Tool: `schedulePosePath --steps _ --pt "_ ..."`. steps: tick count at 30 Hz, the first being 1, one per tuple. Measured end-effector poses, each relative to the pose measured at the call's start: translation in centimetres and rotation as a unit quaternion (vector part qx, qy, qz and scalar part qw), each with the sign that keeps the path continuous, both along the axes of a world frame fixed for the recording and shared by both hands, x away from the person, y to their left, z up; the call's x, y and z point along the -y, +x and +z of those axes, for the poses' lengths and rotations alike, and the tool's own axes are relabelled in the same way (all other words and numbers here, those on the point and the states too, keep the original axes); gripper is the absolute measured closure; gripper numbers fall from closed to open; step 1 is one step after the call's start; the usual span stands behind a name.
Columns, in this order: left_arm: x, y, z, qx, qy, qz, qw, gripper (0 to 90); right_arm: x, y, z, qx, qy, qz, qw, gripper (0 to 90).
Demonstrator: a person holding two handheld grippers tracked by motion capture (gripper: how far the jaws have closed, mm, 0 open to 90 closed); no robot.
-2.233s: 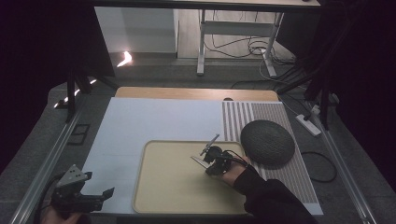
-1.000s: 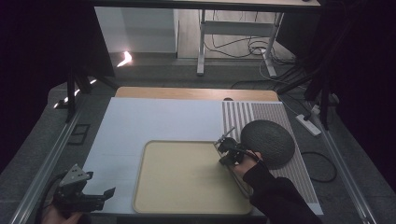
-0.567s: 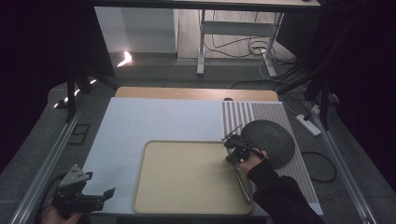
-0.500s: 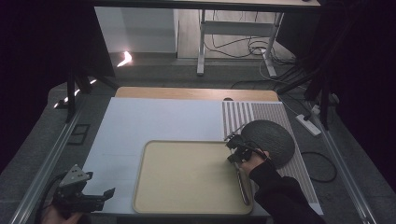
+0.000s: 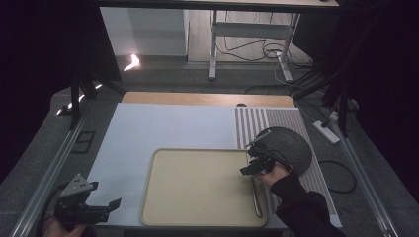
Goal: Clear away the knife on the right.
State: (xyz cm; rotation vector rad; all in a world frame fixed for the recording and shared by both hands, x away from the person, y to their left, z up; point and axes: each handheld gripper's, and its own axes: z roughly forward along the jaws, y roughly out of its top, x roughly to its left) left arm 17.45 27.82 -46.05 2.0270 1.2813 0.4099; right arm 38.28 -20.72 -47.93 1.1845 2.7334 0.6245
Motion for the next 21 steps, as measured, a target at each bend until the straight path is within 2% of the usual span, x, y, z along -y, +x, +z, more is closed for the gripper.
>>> schedulePosePath --steps 3,5,8,15,21 --pt "0.0 0.0 0.0 0.001 0.000 -0.003 1.0000 4.3 0.0 -0.8 0.5 0.010 0.007 0.000 0.9999 18.5" --pt "0.0 0.0 0.0 0.002 0.000 -0.004 1.0000 4.3 0.1 -1.3 0.9 0.021 0.004 0.001 0.9998 12.5" --pt "0.0 0.0 0.0 0.003 -0.001 -0.005 1.0000 4.3 0.4 -2.2 1.4 0.039 0.005 0.005 0.9992 11.3" --pt "-0.1 -0.1 0.0 0.004 -0.003 -0.005 1.0000 4.3 2.1 -4.1 2.6 0.080 0.036 -0.002 0.9961 3.2" --pt "-0.2 -0.1 0.1 0.005 -0.006 -0.004 1.0000 4.1 3.3 -5.7 3.1 0.108 0.040 -0.013 0.9933 1.4"
